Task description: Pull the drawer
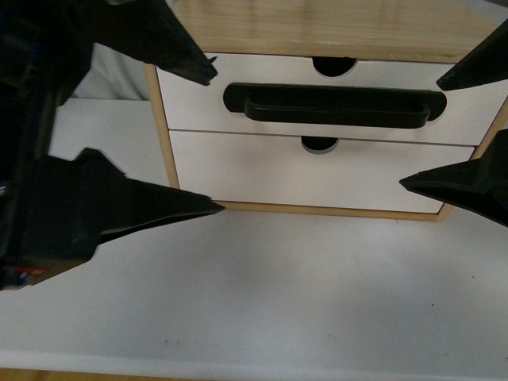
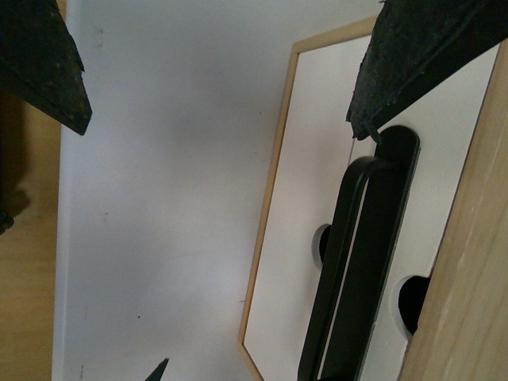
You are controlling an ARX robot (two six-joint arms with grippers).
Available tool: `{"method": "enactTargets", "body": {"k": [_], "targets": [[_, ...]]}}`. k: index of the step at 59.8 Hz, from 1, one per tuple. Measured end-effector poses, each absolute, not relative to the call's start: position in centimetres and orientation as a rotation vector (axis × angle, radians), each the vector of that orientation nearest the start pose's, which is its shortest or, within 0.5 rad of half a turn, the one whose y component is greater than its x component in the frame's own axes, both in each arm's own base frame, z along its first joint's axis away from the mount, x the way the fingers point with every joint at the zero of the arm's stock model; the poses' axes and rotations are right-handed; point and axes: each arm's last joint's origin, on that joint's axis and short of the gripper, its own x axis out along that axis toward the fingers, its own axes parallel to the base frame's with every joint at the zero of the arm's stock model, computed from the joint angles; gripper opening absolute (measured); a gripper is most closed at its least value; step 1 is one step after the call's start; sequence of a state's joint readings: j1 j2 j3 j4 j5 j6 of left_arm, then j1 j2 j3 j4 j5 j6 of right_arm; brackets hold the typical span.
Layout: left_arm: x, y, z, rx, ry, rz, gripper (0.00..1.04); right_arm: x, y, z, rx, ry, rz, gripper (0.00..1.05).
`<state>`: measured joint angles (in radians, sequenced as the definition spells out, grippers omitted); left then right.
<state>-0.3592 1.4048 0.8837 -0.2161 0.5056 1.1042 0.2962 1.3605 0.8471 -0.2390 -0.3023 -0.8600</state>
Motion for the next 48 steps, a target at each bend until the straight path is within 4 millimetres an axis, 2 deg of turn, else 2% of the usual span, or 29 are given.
{"method": "enactTargets", "body": {"k": [18, 48], "targets": [[28.1, -14.2, 22.7, 0.922, 0.216, -1.227, 0.98, 28.2, 9.5, 22.6, -0.806, 0.466, 0.897, 0.96], [30.6, -16.8, 22.3, 0.914, 0.212, -1.222, 0.98, 30.2, 8.9, 21.7, -0.739, 0.465, 0.908, 0.96]]}}
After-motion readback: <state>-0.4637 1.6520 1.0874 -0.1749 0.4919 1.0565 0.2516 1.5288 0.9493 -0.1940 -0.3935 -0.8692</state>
